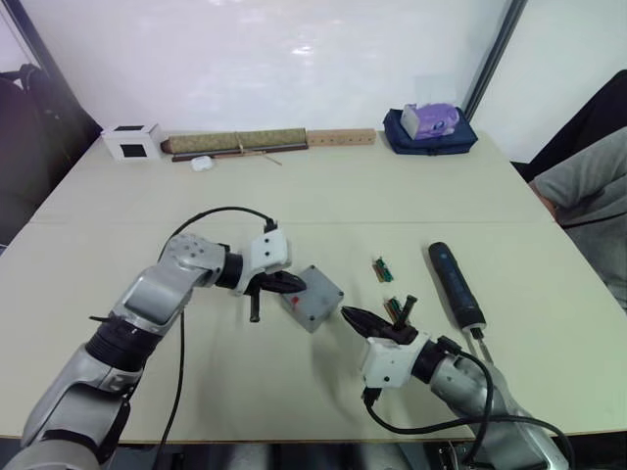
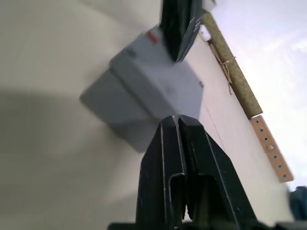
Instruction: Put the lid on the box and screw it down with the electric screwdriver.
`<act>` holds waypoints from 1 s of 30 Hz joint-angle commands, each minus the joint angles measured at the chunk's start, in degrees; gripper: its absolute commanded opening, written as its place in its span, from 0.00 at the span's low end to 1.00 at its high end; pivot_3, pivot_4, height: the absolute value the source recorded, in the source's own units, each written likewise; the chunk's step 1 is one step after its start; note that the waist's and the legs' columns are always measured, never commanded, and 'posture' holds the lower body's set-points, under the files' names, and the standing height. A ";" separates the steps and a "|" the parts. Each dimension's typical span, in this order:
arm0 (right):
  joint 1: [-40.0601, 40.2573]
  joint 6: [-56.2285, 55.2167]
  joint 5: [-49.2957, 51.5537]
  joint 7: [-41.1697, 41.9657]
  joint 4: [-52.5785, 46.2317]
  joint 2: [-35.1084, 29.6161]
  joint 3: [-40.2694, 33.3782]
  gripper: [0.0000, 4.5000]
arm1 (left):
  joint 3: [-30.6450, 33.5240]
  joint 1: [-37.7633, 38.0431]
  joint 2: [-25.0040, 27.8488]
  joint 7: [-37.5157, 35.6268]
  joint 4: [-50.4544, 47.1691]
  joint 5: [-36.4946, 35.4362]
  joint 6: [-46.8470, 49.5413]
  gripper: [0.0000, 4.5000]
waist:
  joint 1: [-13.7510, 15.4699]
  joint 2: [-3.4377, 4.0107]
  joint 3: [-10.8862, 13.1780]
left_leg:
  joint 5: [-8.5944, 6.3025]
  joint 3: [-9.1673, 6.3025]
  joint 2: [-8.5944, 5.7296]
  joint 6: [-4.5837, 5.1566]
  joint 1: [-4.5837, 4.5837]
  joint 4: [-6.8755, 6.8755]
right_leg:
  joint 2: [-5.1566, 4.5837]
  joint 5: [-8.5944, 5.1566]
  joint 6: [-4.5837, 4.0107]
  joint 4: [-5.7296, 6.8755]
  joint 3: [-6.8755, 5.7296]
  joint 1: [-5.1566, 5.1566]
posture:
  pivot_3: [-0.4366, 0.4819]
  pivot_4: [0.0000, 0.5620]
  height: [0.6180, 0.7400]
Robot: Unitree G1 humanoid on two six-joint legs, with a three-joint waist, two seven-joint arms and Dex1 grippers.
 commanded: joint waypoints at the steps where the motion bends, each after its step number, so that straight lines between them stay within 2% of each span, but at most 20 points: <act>1: -1.80 3.30 3.35 3.84 -2.45 -0.15 0.38 0.01 | -1.66 1.66 -0.11 1.32 1.84 1.83 3.18 0.00 | 0.02 0.00 0.01 | 0.00 0.00 0.00 0.00 -0.01 0.00 | -0.01 0.00 0.00 -0.01 0.00 0.00 | 0.48 0.27 1.00; 13: -6.60 10.76 5.61 7.49 -0.71 1.48 3.16 0.01 | -0.02 2.82 -0.42 1.14 -1.81 -0.87 6.59 0.00 | 0.05 0.02 0.06 | 0.00 0.00 0.02 0.00 -0.08 -0.12 | -0.04 0.00 0.00 -0.12 -0.01 -0.08 | 0.48 0.27 1.00; 28: -5.98 11.03 4.95 7.17 -0.08 0.17 4.08 0.01 | 7.73 0.50 -1.71 1.22 -1.06 -8.20 10.23 0.00 | 0.04 -0.02 0.21 | 0.00 0.02 -0.05 -0.01 -0.29 -0.54 | -0.04 0.03 0.04 -0.31 -0.01 -0.43 | 0.48 0.27 1.00; 30: -5.99 10.76 4.92 7.24 0.31 -0.46 3.69 0.01 | 10.97 -1.80 -2.68 1.82 0.89 -11.53 13.61 0.00 | 0.04 -0.01 0.29 | 0.00 0.02 -0.05 -0.01 -0.39 -0.53 | -0.03 0.04 0.05 -0.30 -0.01 -0.54 | 0.48 0.27 1.00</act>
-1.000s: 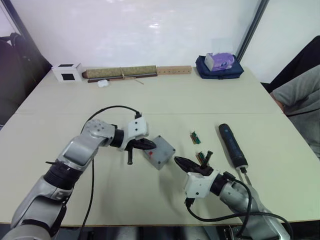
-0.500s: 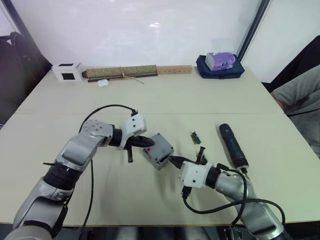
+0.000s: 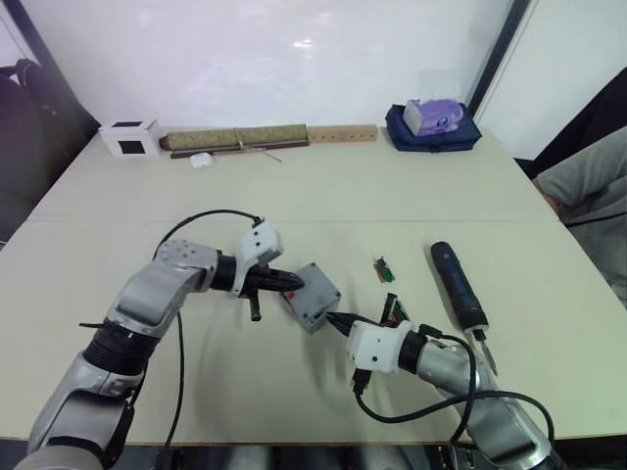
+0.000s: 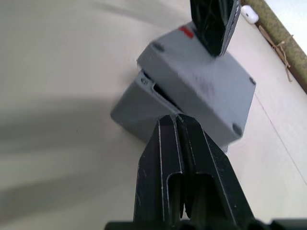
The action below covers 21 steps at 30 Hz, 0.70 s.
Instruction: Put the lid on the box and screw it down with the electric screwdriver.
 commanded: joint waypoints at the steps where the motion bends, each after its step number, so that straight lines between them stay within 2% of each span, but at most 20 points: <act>1: -0.22 -0.98 0.04 -0.17 -0.52 -1.12 -0.68 0.01 | 6.36 -4.32 -1.46 1.18 2.72 -5.49 5.29 0.00 | 0.03 0.01 0.09 | 0.00 0.00 0.00 0.00 -0.06 0.01 | 0.00 0.04 0.07 0.01 -0.01 -0.05 | 0.48 0.27 1.00; 5: -0.52 -1.41 0.42 -0.35 0.27 -1.90 -0.88 0.01 | 6.58 -5.73 -0.92 0.36 5.22 -5.77 5.37 0.00 | 0.03 -0.01 0.14 | 0.01 -0.08 -0.03 -0.01 -0.49 0.13 | 0.01 0.11 0.18 0.04 -0.08 -0.37 | 0.48 0.27 1.00; 21: -1.84 -1.26 2.77 -0.53 -1.55 -1.44 -2.68 0.01 | 3.01 -3.43 -0.42 1.62 10.99 1.24 -4.22 0.00 | 0.06 0.00 0.24 | 0.02 -0.07 -0.03 -0.02 -0.53 0.11 | -0.02 0.12 0.18 0.03 -0.08 -0.42 | 0.48 0.27 1.00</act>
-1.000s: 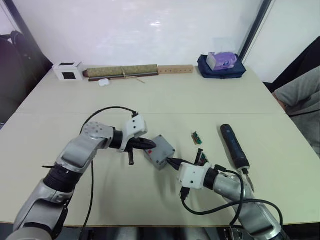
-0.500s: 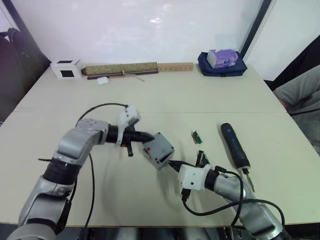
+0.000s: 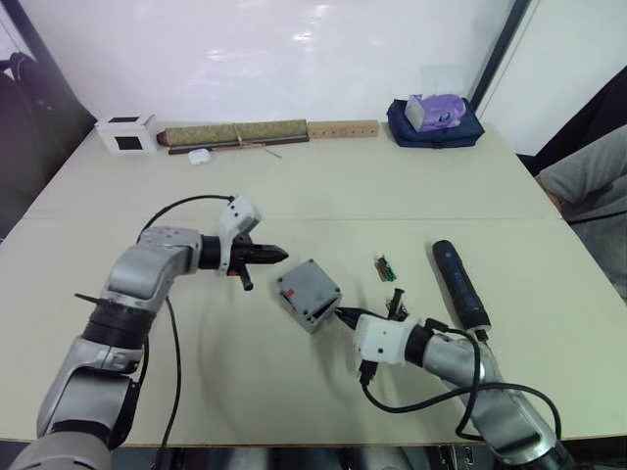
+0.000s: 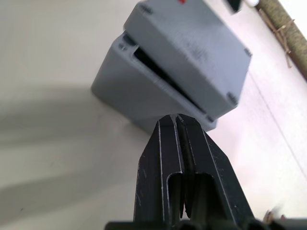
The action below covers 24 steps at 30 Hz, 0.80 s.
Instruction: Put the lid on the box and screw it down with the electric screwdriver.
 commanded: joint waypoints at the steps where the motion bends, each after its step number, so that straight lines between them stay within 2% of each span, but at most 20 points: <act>1: 0.01 -1.31 1.33 -0.25 -3.11 0.00 -0.82 0.01 | -0.87 1.51 0.61 -1.16 -1.68 0.87 -2.33 0.00 | -0.02 0.00 0.00 | 0.00 0.01 0.00 0.00 0.00 0.00 | -0.01 0.00 0.00 0.00 0.00 0.00 | 0.48 0.27 1.00; 24: -1.93 -2.49 1.77 -0.15 -1.14 0.44 0.77 0.01 | -2.85 3.18 1.46 -3.89 -8.51 -0.10 1.02 0.00 | -0.02 0.01 0.01 | 0.00 0.01 0.00 0.00 0.00 0.01 | 0.00 0.00 0.00 0.03 0.00 0.00 | 0.48 0.27 1.00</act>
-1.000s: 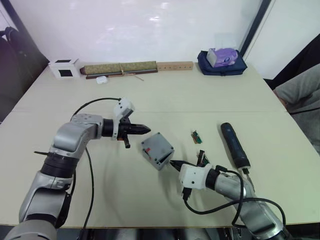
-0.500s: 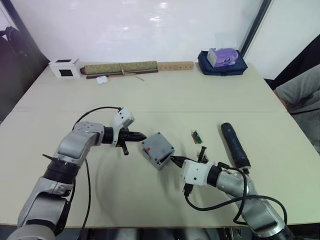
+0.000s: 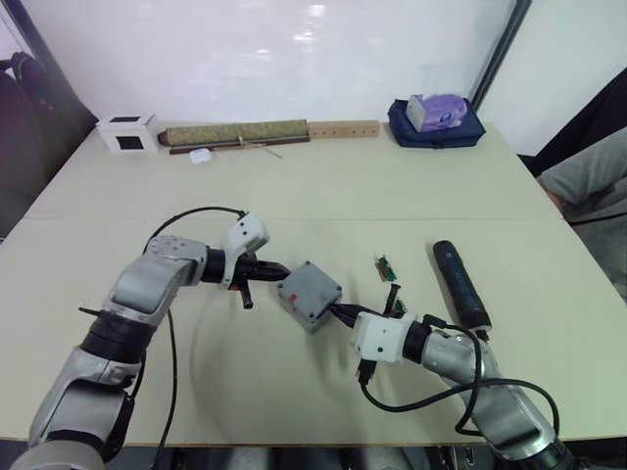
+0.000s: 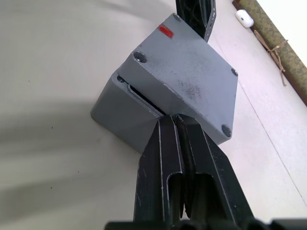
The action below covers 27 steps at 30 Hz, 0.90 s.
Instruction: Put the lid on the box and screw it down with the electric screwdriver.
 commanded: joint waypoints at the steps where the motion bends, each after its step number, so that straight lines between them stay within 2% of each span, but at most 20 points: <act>1: -0.68 -0.89 0.52 -0.35 -1.10 0.47 0.10 0.01 | -0.53 0.11 -0.01 -1.23 -2.85 -1.13 0.30 0.00 | -0.01 0.00 0.00 | 0.00 0.00 0.00 0.00 0.00 0.00 | 0.00 0.00 0.00 0.00 0.00 0.00 | 0.48 0.27 1.00; 13: 1.30 -0.04 0.98 0.43 -3.75 0.22 0.27 0.01 | -1.75 0.53 -0.92 -0.83 -3.23 -0.16 -0.35 0.00 | 0.02 0.00 0.00 | 0.00 0.00 0.00 0.00 0.00 0.01 | 0.01 0.00 0.00 0.02 0.00 0.00 | 0.48 0.27 1.00; 27: -0.39 -0.18 0.52 0.43 -2.15 1.11 0.72 0.01 | -0.68 0.31 -0.06 -0.71 -2.09 0.44 -0.99 0.00 | -0.03 0.00 0.00 | 0.00 0.00 0.00 0.00 0.00 0.01 | 0.01 0.00 0.00 0.04 0.00 -0.01 | 0.48 0.27 1.00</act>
